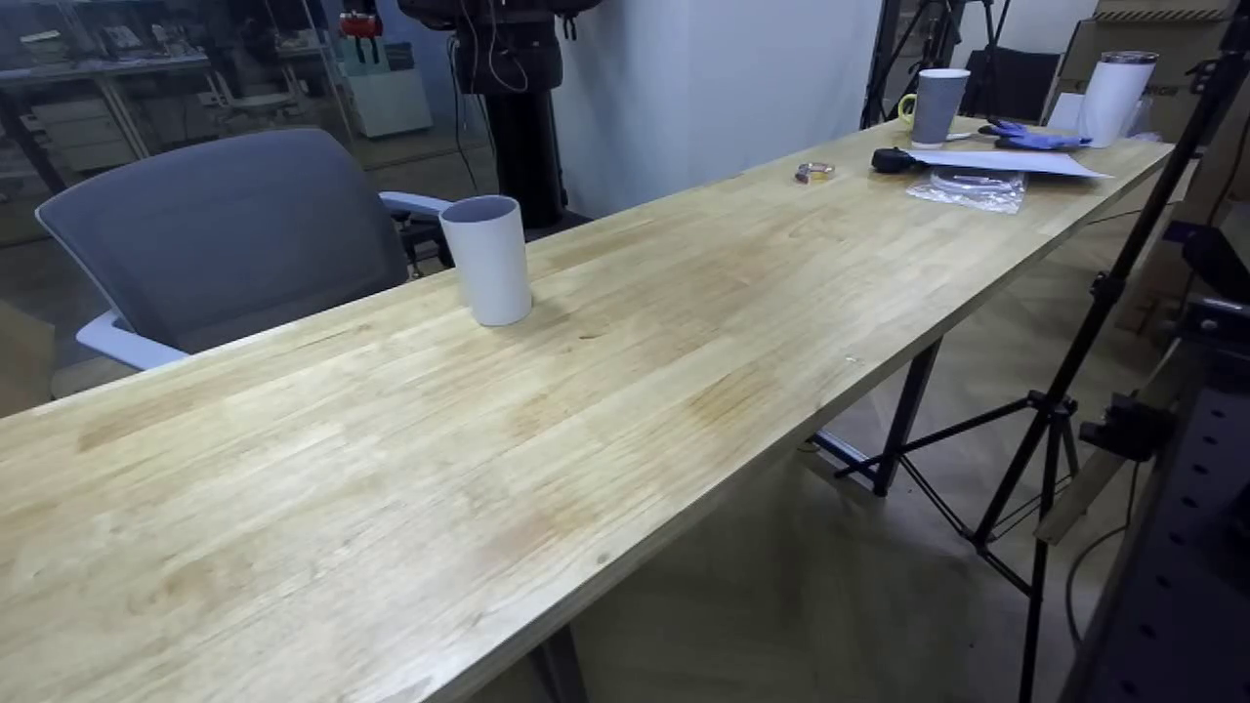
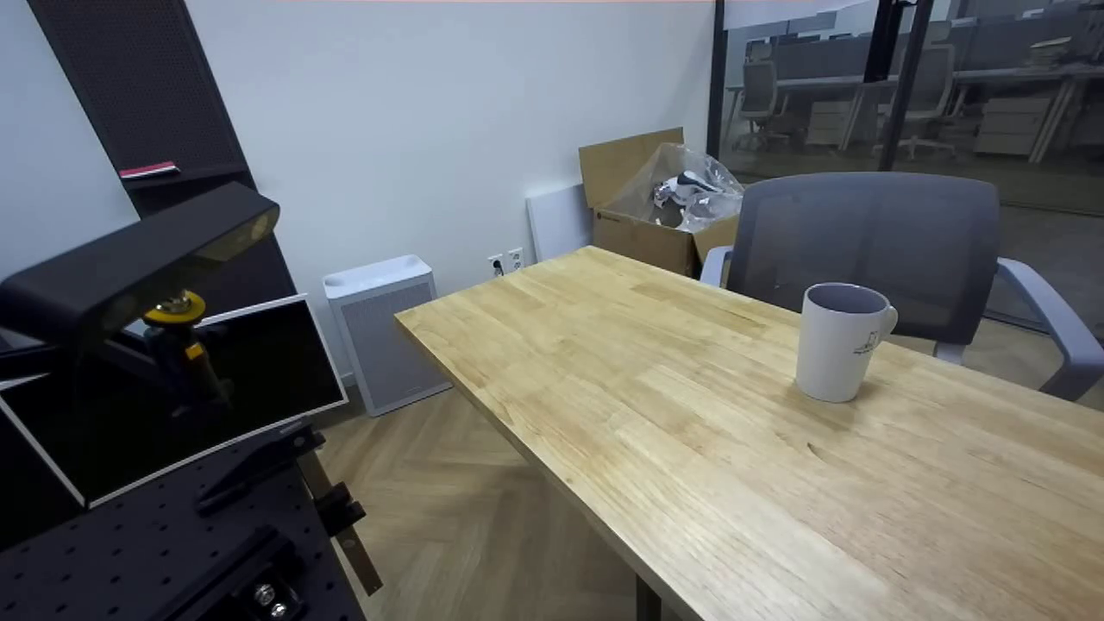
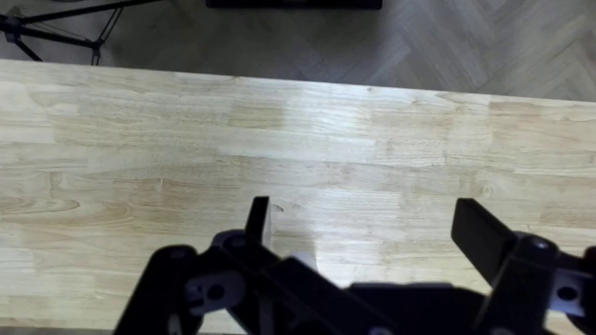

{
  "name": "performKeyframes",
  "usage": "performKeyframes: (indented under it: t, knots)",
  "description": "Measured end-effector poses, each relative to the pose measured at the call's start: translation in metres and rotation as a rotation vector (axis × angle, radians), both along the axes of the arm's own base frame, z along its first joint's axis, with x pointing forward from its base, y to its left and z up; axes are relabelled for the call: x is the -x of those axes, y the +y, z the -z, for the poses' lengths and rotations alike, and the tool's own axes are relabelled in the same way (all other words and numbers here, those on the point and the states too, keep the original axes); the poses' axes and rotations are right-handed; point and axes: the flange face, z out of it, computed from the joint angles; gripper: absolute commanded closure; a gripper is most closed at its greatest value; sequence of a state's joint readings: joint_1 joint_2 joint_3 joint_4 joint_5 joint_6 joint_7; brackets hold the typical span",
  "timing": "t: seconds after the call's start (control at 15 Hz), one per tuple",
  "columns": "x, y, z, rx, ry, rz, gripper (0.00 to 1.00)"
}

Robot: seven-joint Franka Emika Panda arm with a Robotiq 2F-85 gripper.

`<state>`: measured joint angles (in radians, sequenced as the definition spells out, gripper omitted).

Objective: Move the cup backwards

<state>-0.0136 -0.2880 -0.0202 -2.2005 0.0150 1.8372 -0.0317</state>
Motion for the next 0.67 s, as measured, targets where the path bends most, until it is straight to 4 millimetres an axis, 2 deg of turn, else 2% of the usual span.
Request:
performKeyframes:
  t: [0.4,0.67]
  knots:
    - [-0.041,0.000,-0.002,-0.002,-0.187,-0.044,0.00]
    - [-0.078,0.002,-0.004,-0.024,-0.235,-0.054,0.00]
